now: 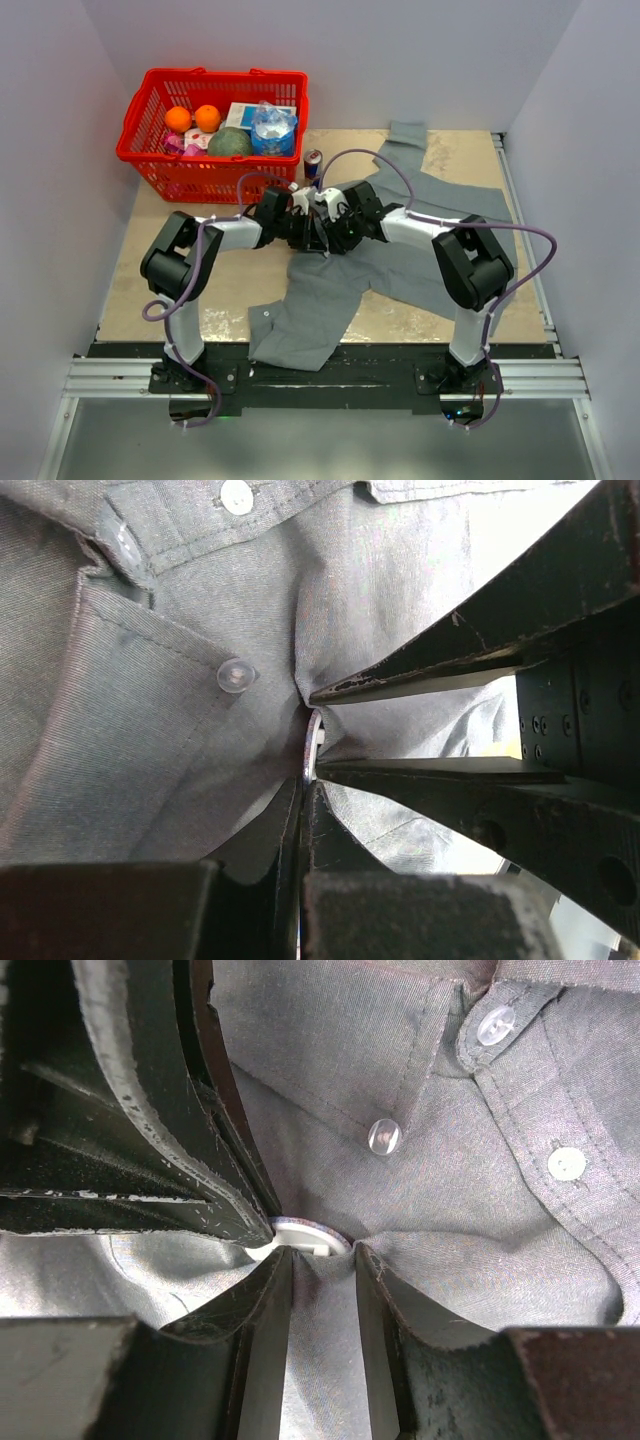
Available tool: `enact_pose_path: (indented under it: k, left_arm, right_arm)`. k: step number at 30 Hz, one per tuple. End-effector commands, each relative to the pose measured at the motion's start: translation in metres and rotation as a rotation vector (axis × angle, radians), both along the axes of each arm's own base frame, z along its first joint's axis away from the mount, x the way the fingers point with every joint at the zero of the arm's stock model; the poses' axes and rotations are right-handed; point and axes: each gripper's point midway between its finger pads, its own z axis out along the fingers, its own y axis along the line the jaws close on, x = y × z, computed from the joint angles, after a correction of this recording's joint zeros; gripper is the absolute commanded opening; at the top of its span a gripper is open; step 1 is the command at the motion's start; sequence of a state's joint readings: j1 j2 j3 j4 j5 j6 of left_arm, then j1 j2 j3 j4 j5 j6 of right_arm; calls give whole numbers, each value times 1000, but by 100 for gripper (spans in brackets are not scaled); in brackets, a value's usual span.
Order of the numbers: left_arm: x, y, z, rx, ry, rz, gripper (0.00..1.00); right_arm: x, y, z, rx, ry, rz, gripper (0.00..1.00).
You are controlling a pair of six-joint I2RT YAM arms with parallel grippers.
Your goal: Remove the brooch from the garment
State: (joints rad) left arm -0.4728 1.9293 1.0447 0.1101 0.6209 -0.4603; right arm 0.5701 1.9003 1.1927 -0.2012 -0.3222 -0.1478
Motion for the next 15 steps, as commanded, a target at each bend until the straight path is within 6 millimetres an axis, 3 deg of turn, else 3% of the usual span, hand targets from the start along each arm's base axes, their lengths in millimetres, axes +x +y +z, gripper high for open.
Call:
enact_pose_path:
  k: [1,6,8,15]
  left_arm:
    - [0,-16,17,-80,-18,-60,0]
    - [5,-16,21,-98,-16,-40,0]
    - [4,-16,19,-115,8,-15,0]
    - [31,-25,23,-123,-35,39,0]
  right_arm:
    - [22,4,4,-39,-88,-11,33]
    - [23,-5,0,-111,-107,-37,32]
    - [16,-5,5,-97,-95,-21,34]
    - [-10,-7,39,-51,-32,-12,40]
